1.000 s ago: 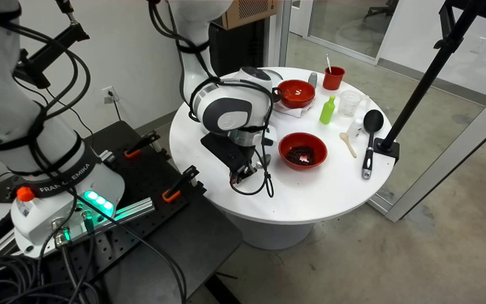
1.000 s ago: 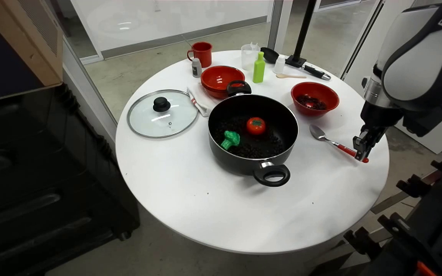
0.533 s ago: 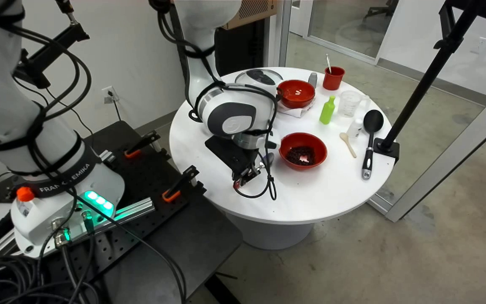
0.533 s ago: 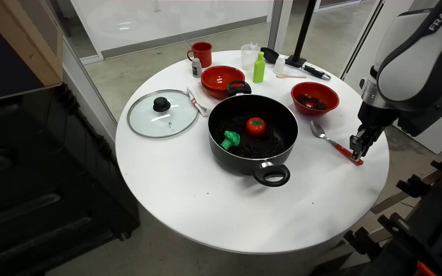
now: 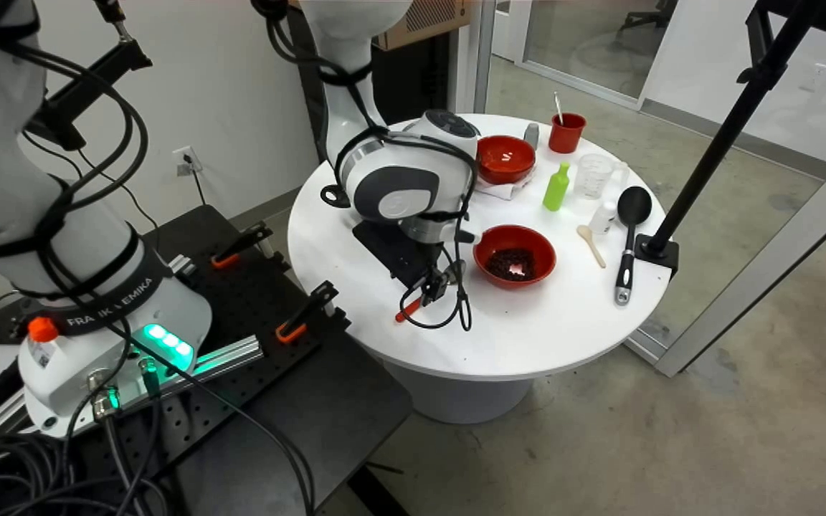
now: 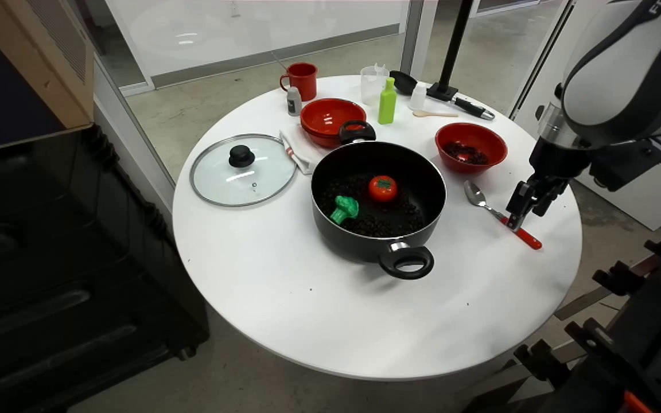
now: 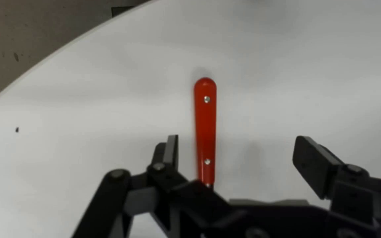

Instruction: Use the spoon to scoop out some of the contents in the red bowl into the black pot

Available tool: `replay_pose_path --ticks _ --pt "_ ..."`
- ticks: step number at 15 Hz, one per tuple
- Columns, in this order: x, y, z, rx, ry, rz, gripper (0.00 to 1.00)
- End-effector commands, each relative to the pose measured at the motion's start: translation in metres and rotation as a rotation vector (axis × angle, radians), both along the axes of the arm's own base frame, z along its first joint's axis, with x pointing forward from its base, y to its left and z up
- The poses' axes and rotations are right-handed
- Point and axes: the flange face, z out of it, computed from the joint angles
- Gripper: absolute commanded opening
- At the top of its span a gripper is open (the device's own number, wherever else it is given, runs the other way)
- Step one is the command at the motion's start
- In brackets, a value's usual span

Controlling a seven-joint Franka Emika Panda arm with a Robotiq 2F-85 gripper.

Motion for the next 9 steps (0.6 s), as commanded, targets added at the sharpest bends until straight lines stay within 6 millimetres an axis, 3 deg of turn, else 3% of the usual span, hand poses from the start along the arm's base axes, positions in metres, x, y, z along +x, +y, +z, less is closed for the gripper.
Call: replay_pose_path --ticks 1,8,9 --pt "0.005 0.000 0.053 0.011 -0.052 0.008 1.00" --pt "0.025 0.007 0.146 -0.016 -0.017 0.041 1.00" --pt "0.029 -0.001 0.119 -0.025 -0.024 0.016 1.00"
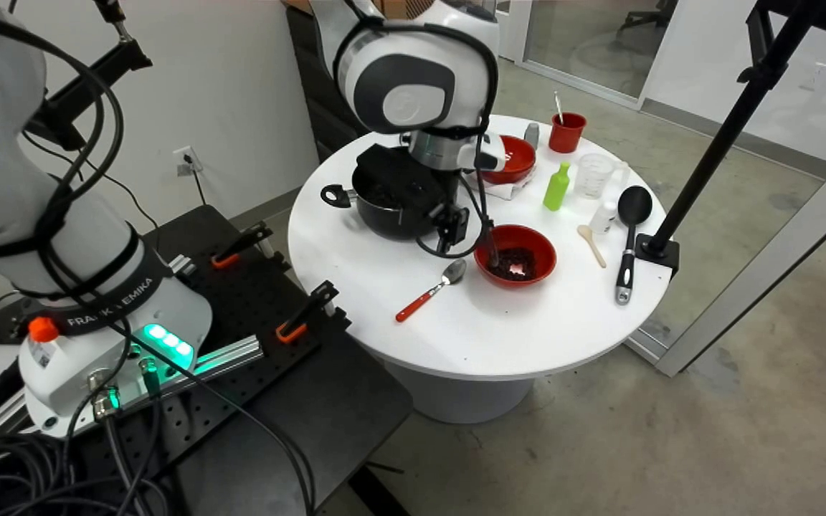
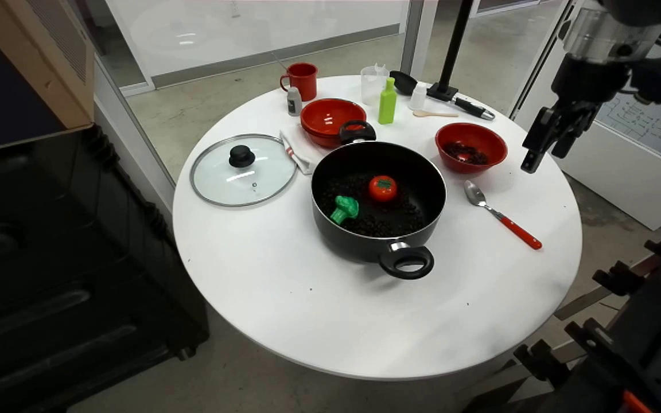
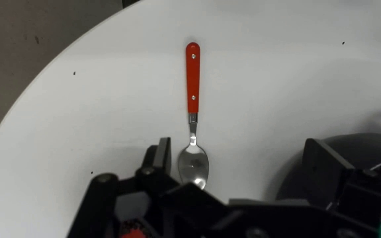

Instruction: Use the spoon to scoop out some of the contents in the red bowl into the black pot

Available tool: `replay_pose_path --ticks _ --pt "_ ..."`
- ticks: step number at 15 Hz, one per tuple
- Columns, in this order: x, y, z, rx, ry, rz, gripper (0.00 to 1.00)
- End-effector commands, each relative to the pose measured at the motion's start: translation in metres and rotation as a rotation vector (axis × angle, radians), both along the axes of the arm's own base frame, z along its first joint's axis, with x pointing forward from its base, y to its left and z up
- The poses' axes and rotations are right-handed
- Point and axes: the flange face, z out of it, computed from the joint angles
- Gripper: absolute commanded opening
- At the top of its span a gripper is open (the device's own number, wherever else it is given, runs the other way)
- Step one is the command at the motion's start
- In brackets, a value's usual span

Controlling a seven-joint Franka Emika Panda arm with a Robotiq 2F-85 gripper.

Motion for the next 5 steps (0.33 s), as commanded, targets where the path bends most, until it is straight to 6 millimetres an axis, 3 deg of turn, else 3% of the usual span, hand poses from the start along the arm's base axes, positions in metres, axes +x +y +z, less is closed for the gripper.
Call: replay_pose_path --ticks 1,5 --pt "0.0032 0.0014 0.0096 -0.006 -0.006 0.000 1.00" --pt "0.0004 0.0015 0.0024 -0.008 0.008 -0.005 1.00"
